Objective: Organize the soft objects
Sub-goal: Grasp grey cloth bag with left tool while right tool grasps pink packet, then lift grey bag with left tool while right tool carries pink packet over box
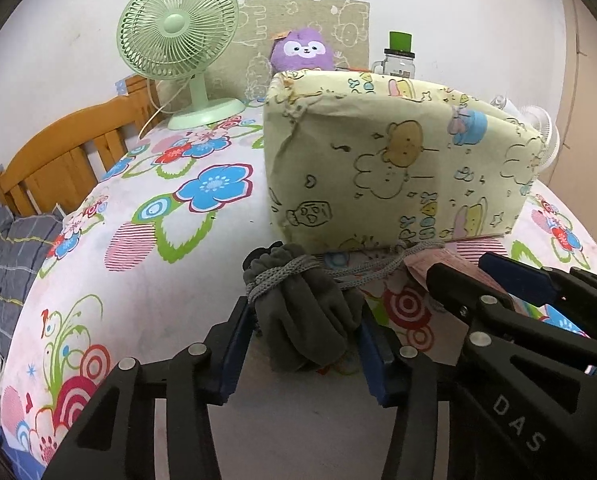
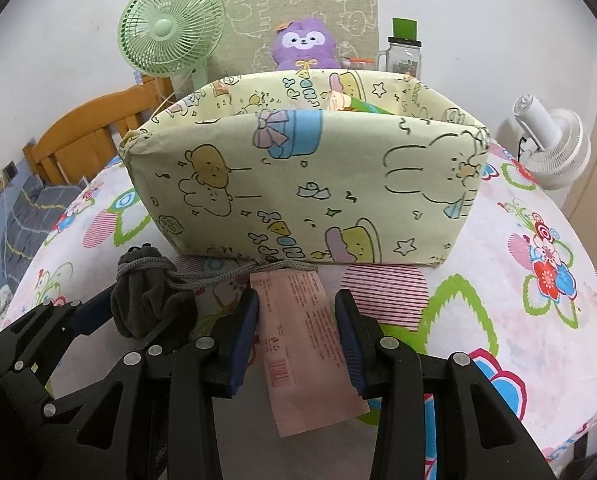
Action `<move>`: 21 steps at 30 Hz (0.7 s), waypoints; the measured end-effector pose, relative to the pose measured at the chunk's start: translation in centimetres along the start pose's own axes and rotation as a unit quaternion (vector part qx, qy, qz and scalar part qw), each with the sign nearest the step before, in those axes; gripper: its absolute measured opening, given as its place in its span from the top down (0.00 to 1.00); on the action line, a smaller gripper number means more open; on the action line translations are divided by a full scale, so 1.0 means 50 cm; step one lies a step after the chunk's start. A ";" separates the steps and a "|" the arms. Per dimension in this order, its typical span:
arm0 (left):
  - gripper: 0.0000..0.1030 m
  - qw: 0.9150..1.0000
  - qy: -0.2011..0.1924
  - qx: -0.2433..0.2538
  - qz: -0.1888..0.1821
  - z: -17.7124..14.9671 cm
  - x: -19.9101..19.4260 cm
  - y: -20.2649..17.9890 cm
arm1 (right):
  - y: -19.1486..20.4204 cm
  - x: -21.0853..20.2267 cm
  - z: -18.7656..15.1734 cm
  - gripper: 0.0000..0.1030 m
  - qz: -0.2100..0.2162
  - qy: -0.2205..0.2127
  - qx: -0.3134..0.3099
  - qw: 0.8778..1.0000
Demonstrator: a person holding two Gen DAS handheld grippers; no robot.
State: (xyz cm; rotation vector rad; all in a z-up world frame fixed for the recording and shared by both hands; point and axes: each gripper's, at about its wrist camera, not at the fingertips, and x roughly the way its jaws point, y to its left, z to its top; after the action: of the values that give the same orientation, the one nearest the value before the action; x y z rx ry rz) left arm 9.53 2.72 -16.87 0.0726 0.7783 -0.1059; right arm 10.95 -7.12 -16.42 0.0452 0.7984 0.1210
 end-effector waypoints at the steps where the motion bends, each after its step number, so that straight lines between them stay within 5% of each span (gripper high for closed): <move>1: 0.51 1.000 -0.001 0.000 -0.001 -0.001 -0.003 -0.003 | -0.003 -0.001 0.000 0.58 0.000 0.000 0.001 1.000; 21: 0.53 1.000 -0.019 0.000 0.004 -0.001 -0.066 -0.061 | -0.058 -0.063 -0.015 0.58 0.004 -0.029 0.015 0.999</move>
State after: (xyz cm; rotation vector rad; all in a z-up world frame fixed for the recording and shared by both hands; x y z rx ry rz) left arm 6.79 -0.09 -14.69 0.0737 0.7403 -0.0985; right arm 8.50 -10.41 -14.94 0.0789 0.7430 0.1148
